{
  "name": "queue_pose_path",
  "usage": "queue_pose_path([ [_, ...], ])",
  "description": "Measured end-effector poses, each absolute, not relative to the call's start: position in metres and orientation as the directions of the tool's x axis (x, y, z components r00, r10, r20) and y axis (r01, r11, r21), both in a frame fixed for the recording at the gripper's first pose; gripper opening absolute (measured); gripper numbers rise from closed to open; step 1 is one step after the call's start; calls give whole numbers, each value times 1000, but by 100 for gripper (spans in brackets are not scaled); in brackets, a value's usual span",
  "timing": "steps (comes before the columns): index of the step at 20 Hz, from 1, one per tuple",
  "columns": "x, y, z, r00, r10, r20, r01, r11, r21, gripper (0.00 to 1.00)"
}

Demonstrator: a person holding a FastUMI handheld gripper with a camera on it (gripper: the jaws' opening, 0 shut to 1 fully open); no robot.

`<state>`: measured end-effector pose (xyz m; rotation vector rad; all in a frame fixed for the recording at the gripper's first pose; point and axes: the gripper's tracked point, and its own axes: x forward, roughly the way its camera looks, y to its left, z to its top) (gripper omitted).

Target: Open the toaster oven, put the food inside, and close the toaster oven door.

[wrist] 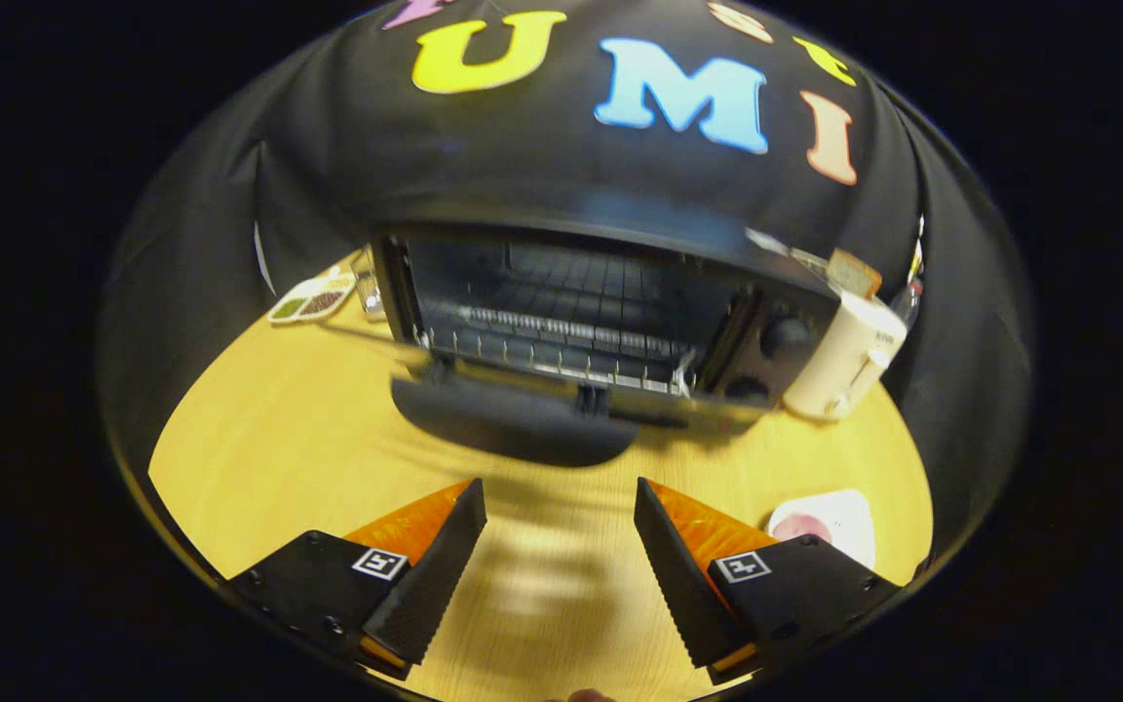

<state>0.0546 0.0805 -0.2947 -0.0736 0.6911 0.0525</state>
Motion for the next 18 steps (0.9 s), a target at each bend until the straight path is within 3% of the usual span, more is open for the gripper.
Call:
queue_pose_path([
  [6, 30, 66, -316, 742, 51, -668, -130, 989, -70, 99],
  [14, 117, 87, -134, 955, 77, -286, -90, 996, -30, 98],
  [18, 159, 85, -144, 946, 22, -324, -32, 999, -25, 98],
])
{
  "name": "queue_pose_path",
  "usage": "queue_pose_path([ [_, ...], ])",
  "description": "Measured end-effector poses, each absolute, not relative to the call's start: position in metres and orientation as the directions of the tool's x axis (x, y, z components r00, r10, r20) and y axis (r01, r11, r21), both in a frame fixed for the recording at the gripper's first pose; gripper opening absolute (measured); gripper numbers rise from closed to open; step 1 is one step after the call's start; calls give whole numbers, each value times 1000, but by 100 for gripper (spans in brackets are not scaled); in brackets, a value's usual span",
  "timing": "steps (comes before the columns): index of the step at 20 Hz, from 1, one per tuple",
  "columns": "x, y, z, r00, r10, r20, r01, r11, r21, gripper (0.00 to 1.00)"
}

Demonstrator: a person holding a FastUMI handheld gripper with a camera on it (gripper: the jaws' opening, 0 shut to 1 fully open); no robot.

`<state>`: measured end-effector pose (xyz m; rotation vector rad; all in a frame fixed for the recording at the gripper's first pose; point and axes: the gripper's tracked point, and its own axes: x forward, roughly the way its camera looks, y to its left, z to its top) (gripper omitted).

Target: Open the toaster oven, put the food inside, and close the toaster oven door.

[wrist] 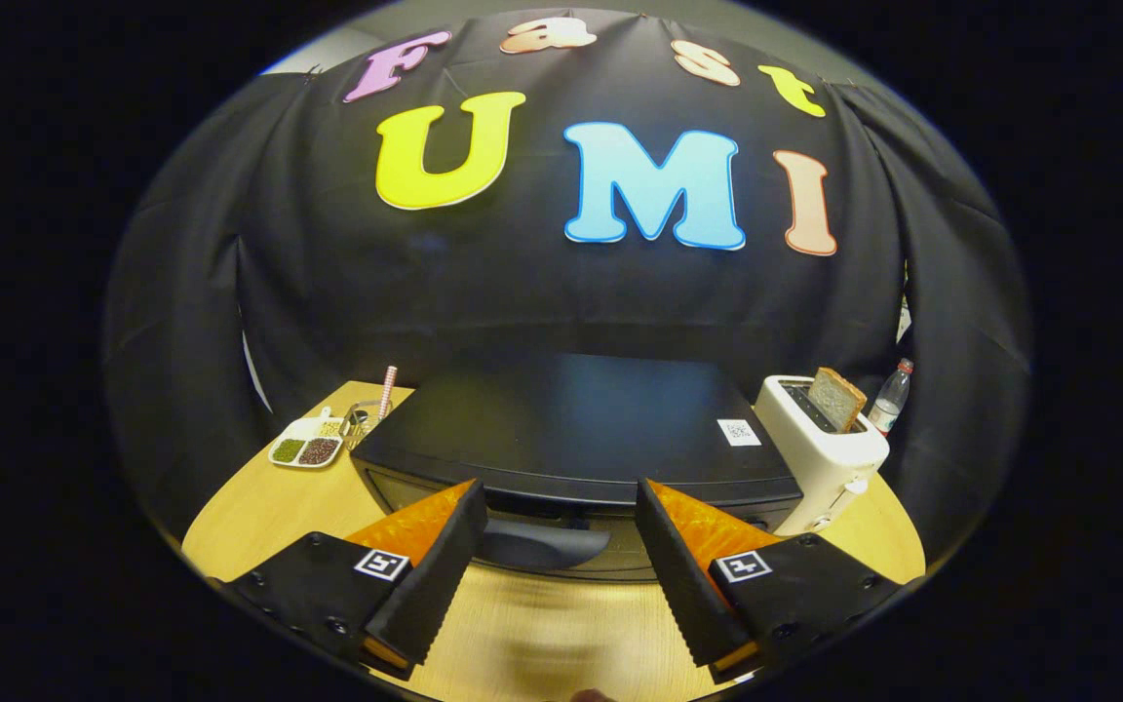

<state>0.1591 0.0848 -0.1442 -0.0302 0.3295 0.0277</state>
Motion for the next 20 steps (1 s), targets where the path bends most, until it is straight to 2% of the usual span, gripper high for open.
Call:
queue_pose_path([
  [2, 164, 80, -162, 927, -16, -374, 3, 999, -36, 98],
  [6, 166, 98, -158, 944, 10, -330, -26, 999, -44, 99],
  [8, 164, 100, -164, 928, 12, -373, 2, 999, 38, 98],
  [10, 163, 98, -166, 914, 19, -404, -16, 1000, 9, 97],
  [20, 115, 103, -188, 882, 41, -469, -39, 999, 13, 97],
])
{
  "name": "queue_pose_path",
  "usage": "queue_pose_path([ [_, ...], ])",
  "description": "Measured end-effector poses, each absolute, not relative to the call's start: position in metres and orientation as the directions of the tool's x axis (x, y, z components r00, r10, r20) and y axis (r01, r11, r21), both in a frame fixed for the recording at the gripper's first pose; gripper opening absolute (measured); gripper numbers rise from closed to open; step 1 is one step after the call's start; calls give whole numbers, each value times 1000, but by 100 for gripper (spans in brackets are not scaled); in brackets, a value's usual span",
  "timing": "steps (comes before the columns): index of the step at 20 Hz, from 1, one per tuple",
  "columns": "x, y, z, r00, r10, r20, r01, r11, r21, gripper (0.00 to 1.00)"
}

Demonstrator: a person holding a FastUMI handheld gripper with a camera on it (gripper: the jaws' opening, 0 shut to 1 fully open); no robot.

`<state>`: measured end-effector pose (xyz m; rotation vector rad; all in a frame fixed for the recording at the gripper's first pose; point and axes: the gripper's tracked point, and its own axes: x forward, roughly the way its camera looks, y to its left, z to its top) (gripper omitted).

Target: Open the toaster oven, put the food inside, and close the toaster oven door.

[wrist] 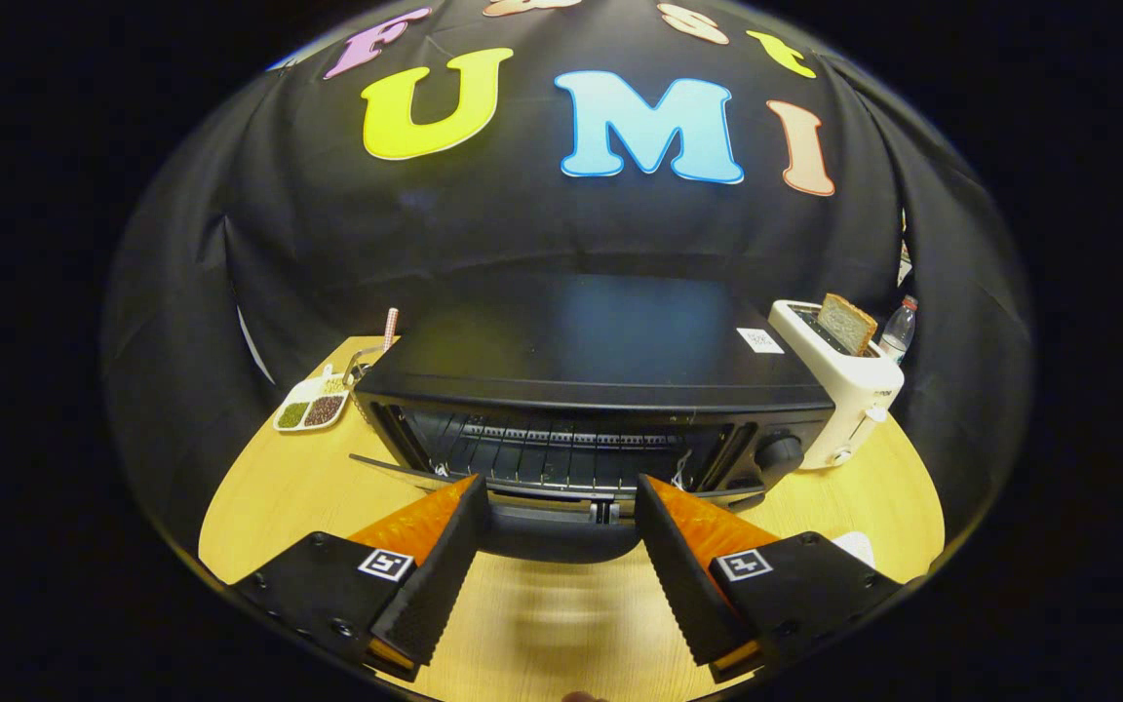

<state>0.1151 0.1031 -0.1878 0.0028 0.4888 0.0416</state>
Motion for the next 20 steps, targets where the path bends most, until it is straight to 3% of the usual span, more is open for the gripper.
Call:
queue_pose_path([
  [7, 72, 105, -230, 836, 74, -544, -109, 994, -32, 97],
  [13, 22, 92, -314, 672, 95, -734, -106, 994, 32, 97],
  [20, -19, -12, -295, 632, 112, -767, -231, 972, -49, 99],
])
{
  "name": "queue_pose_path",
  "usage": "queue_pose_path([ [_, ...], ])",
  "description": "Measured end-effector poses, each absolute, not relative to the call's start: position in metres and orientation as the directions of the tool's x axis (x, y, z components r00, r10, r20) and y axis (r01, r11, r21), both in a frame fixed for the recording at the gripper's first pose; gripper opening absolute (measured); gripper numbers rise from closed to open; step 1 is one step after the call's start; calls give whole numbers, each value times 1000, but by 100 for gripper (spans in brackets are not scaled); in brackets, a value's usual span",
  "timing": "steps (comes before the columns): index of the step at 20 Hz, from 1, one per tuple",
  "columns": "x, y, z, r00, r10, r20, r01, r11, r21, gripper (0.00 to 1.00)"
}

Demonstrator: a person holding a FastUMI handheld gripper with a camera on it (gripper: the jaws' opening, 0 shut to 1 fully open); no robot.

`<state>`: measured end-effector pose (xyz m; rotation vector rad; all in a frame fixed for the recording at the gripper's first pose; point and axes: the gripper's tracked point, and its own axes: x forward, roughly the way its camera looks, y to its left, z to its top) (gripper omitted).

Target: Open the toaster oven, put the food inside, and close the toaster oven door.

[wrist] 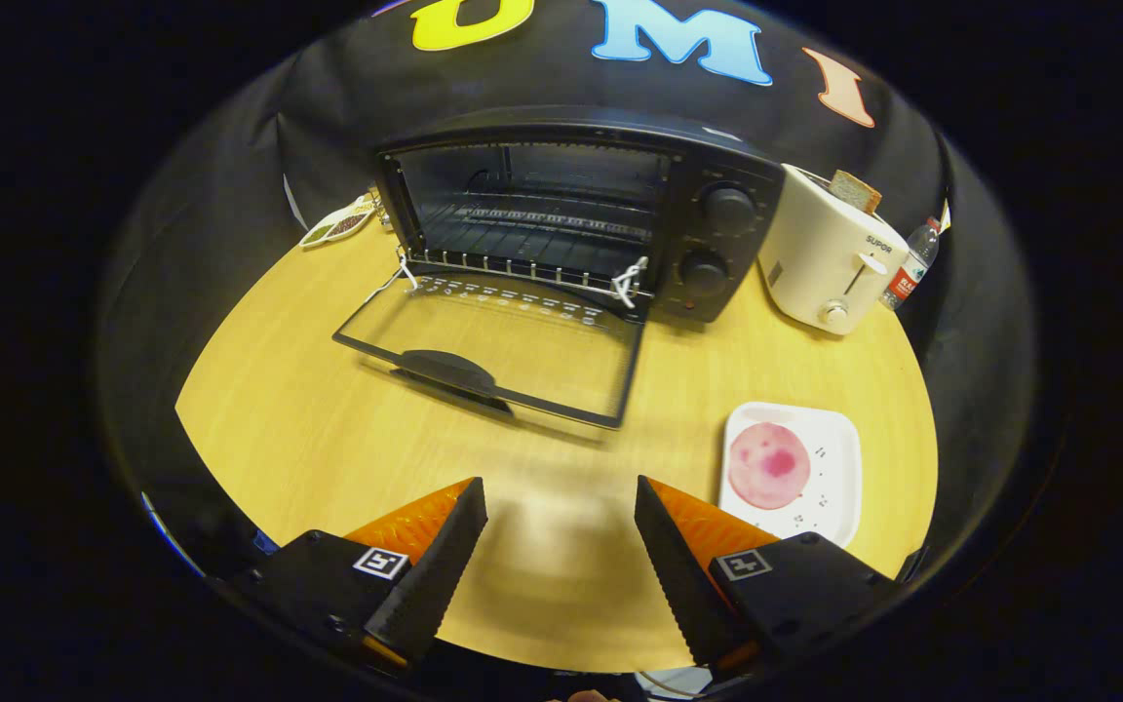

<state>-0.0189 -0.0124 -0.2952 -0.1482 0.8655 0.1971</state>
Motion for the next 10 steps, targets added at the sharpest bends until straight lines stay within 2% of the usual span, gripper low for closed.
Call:
queue_pose_path([
  [6, -5, -137, -272, 616, 32, -787, -180, 978, -102, 99],
  [10, 3, -198, -291, 550, -6, -835, -156, 982, -110, 98],
])
